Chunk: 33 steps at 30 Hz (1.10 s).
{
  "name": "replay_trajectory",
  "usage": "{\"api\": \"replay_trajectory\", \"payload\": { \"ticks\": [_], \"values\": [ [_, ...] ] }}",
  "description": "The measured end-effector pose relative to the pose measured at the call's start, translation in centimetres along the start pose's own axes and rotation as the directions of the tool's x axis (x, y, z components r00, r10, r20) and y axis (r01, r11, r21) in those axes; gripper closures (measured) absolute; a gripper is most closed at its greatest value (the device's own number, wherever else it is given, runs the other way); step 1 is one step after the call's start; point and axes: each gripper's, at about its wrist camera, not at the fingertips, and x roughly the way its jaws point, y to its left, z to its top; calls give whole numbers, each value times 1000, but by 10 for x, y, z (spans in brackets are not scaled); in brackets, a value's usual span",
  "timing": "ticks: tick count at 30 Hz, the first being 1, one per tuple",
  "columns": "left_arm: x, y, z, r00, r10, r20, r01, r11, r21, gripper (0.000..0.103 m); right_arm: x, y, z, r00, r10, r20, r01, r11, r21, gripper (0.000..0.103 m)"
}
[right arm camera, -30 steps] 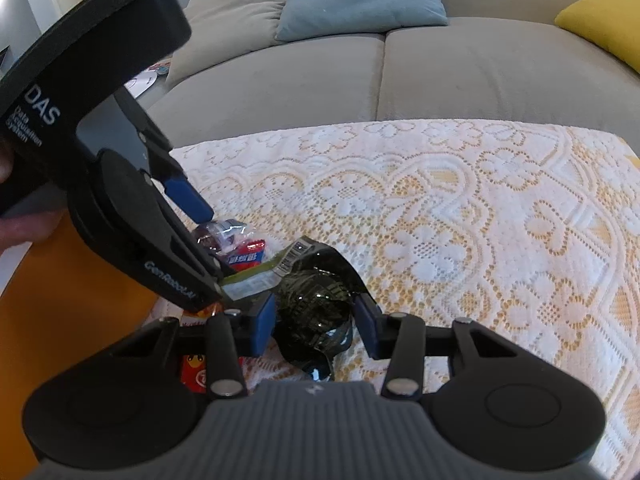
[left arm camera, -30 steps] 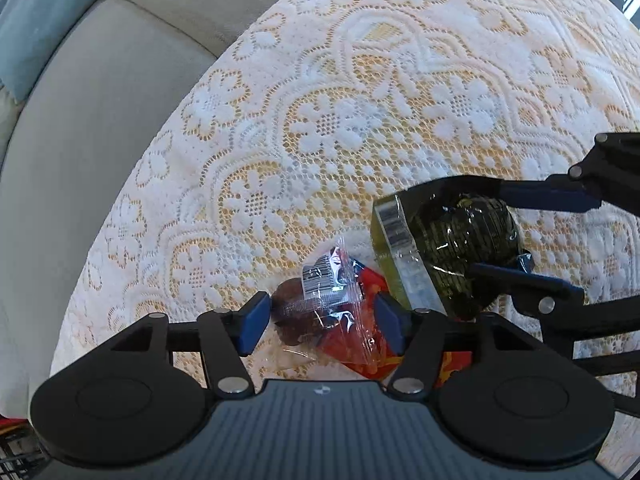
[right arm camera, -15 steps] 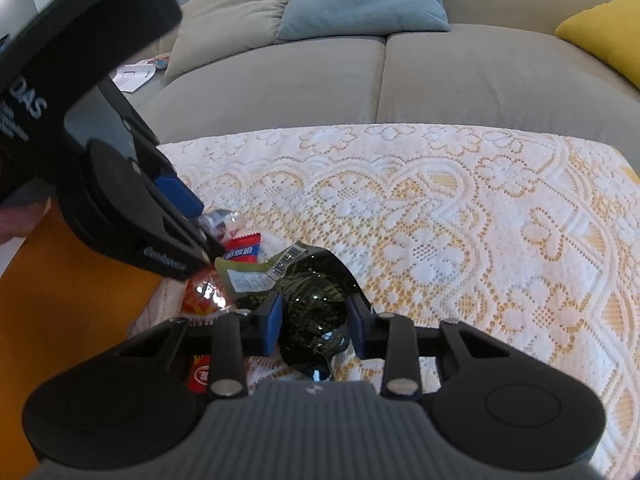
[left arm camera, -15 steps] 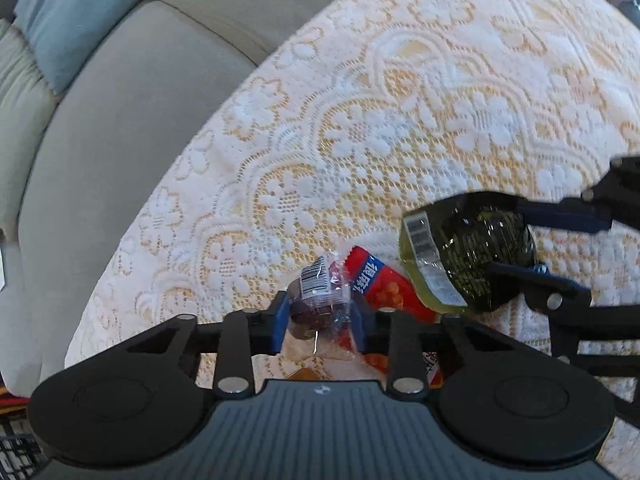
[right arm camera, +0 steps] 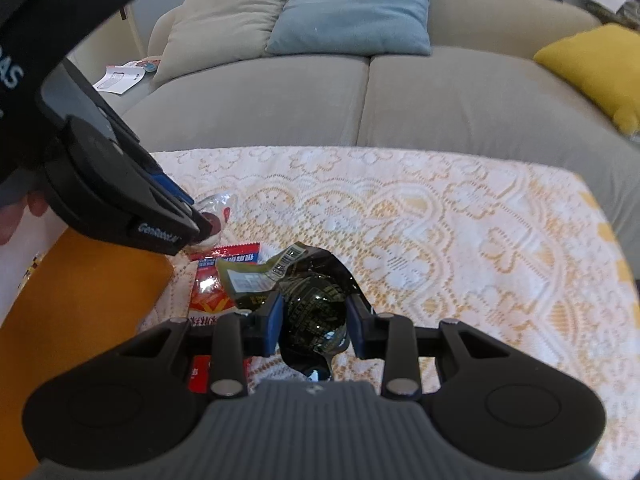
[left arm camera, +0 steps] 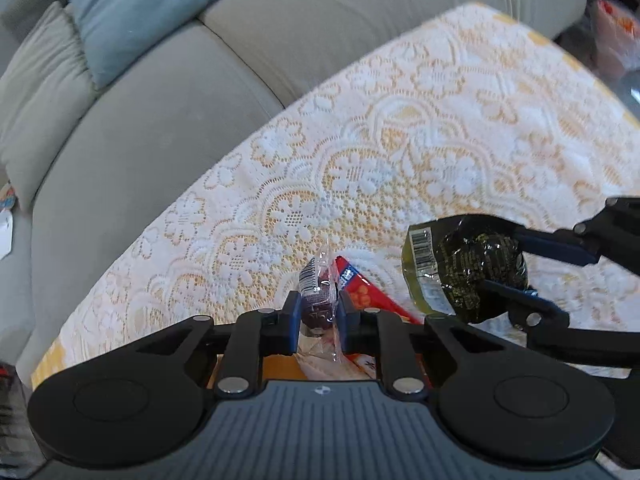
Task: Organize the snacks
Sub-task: 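Close the left gripper on the candy bag while the right gripper closes on the black bag, then lift both bags and carry them over the box, lowering toward it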
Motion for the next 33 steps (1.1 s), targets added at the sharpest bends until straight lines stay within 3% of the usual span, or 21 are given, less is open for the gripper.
{"api": "replay_trajectory", "payload": {
  "ticks": [9, 17, 27, 33],
  "values": [
    [-65, 9, -29, 993, -35, 115, 52, 987, -149, 83, -54, 12, 9, 998, -51, 27, 52, 998, -30, 71],
    [-122, 12, -78, 983, -39, 179, 88, 958, -273, 83, -114, 33, 7, 997, -39, 70, 43, 998, -55, 71],
    [-165, 27, -142, 980, 18, 198, 67, 908, -414, 83, -173, 85, -6, 990, -5, 140, 23, 991, -133, 71],
    [-176, 37, -178, 980, 68, 189, 28, 886, -463, 83, -188, 115, -15, 990, 37, 139, -15, 988, -156, 70]
  ]
}}
